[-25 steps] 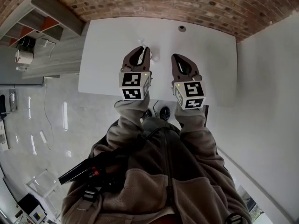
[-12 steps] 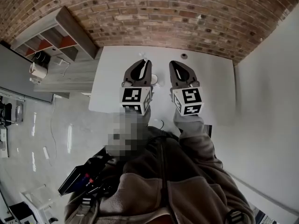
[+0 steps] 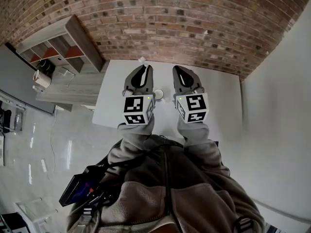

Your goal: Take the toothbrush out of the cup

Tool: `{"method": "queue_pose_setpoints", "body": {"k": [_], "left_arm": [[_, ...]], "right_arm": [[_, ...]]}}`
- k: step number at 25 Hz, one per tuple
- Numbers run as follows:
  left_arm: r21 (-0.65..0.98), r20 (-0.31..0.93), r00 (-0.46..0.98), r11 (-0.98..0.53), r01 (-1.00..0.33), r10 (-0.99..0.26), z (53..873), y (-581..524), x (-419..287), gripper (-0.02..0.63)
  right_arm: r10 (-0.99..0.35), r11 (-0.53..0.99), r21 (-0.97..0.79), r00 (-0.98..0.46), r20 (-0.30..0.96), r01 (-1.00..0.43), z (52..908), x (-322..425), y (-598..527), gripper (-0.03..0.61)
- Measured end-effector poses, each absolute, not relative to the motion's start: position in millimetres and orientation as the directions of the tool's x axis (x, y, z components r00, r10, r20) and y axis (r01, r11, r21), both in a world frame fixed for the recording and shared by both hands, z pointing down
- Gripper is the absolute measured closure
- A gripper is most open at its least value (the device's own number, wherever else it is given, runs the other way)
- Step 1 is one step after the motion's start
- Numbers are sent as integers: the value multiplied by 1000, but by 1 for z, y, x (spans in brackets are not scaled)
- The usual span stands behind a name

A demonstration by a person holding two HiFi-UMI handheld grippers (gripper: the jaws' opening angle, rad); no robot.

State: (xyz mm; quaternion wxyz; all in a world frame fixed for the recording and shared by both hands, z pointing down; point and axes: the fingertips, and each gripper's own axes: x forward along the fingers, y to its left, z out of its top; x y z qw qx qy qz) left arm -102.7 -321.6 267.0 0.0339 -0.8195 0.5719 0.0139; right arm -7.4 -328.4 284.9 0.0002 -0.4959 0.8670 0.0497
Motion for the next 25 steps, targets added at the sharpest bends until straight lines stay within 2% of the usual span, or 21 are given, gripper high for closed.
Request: {"method": "queue_pose_setpoints", "body": {"k": [25], "left_arm": [[-26, -45, 348, -347, -938, -937, 270, -334, -98, 566]], "right_arm": [[-865, 486, 146, -499, -62, -861, 278, -2, -333, 578]]}}
